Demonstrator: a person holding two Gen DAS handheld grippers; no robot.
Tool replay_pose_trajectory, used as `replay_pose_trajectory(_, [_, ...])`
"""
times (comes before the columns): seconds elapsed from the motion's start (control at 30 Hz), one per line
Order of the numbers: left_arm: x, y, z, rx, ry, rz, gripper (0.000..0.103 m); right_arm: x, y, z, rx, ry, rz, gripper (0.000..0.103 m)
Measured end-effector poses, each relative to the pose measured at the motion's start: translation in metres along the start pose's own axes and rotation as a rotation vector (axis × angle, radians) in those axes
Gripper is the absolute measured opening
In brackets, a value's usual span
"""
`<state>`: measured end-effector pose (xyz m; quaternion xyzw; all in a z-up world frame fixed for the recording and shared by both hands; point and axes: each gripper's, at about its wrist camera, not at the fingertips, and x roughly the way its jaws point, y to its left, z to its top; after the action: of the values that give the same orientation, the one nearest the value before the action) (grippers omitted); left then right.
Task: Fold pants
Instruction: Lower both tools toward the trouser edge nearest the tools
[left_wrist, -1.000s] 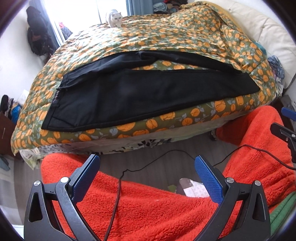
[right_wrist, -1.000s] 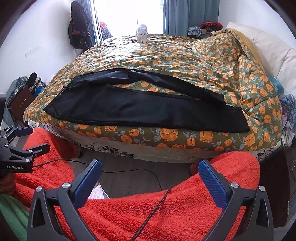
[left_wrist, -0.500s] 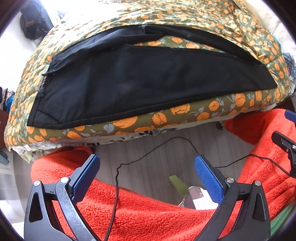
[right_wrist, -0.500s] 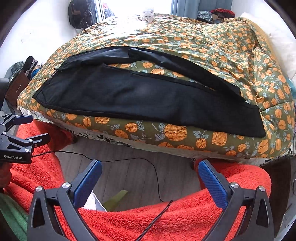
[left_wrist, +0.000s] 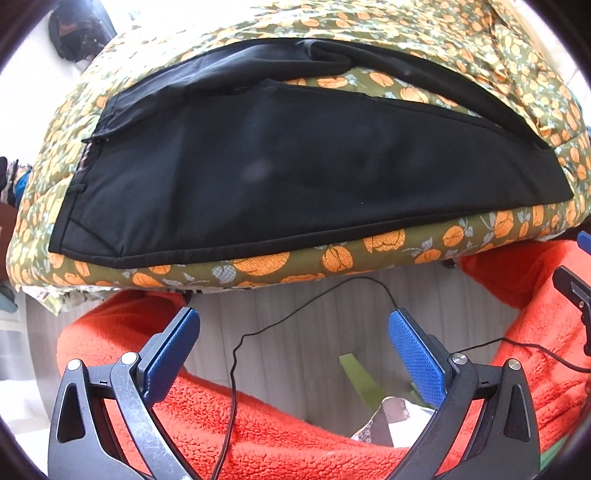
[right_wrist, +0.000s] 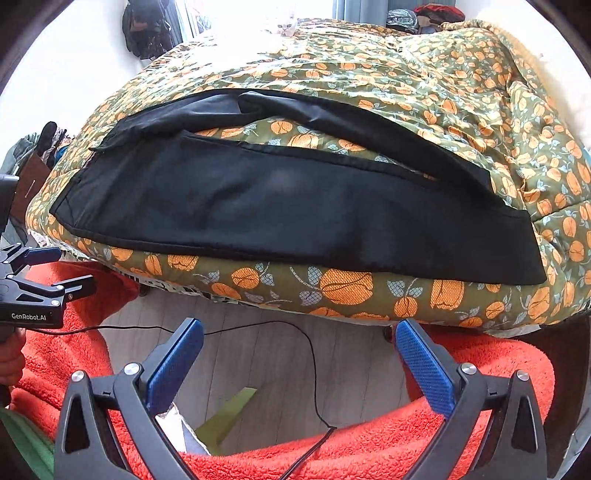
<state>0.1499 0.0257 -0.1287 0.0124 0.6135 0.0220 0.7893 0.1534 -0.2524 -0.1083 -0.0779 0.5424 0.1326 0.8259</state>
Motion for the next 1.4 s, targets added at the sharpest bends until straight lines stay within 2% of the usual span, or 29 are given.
replay_pose_trajectory(0.43, [-0.005, -0.001, 0.000, 0.009, -0.022, 0.009, 0.102, -0.006, -0.002, -0.005, 0.003, -0.012, -0.013, 0.103])
replay_pose_trajectory(0.9, [0.000, -0.002, 0.004, 0.017, -0.022, 0.031, 0.102, 0.003, -0.007, -0.007, 0.015, 0.014, -0.020, 0.103])
replay_pose_trajectory(1.03, [0.010, -0.002, 0.012, 0.024, 0.002, 0.033, 0.102, 0.014, -0.012, -0.004, 0.037, 0.050, -0.019, 0.103])
replay_pose_trajectory(1.2, [0.011, -0.005, 0.019, 0.036, -0.032, 0.047, 0.102, 0.018, -0.013, 0.004, 0.039, 0.022, -0.026, 0.103])
replay_pose_trajectory(1.4, [0.023, -0.009, 0.017, 0.051, 0.009, 0.042, 0.102, 0.027, -0.015, 0.000, 0.043, 0.062, -0.017, 0.103])
